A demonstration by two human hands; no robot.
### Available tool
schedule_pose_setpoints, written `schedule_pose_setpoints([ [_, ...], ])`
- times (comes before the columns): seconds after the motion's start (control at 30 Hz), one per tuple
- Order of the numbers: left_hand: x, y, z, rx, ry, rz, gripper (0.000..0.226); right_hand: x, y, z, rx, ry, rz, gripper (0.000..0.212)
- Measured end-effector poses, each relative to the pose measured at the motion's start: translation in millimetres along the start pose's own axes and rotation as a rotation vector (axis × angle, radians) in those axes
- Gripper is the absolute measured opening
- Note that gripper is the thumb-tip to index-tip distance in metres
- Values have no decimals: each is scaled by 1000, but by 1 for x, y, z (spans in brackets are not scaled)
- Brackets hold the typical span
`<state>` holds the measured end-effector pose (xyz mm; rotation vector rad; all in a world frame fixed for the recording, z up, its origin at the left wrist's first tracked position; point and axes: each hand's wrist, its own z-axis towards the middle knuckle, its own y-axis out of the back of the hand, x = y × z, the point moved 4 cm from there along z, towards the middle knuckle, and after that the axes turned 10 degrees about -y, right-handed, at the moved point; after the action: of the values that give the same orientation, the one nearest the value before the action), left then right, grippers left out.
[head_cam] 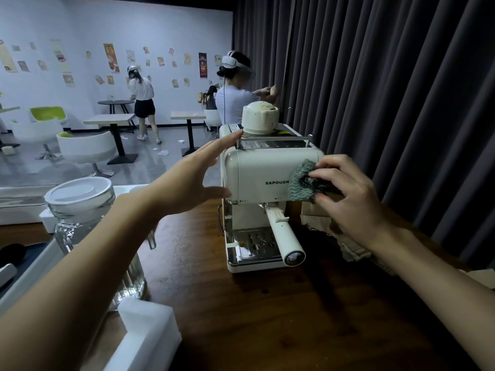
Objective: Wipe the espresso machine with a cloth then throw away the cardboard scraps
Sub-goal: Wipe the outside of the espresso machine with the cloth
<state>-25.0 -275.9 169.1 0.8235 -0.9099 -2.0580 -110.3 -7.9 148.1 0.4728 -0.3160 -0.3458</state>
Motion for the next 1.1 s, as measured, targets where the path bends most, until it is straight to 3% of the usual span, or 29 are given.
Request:
schedule_pose_setpoints([
  [0.2,1,0,1,2,10,1,109,3,-7,-6,-30,23,-38,36],
  [0.67,-7,3,2,14,54,-8,107,68,-50,18,223,365,-118,29],
  [1.1,-3,2,1,8,36,-8,106,24,-19,3,284,297,-170,32],
])
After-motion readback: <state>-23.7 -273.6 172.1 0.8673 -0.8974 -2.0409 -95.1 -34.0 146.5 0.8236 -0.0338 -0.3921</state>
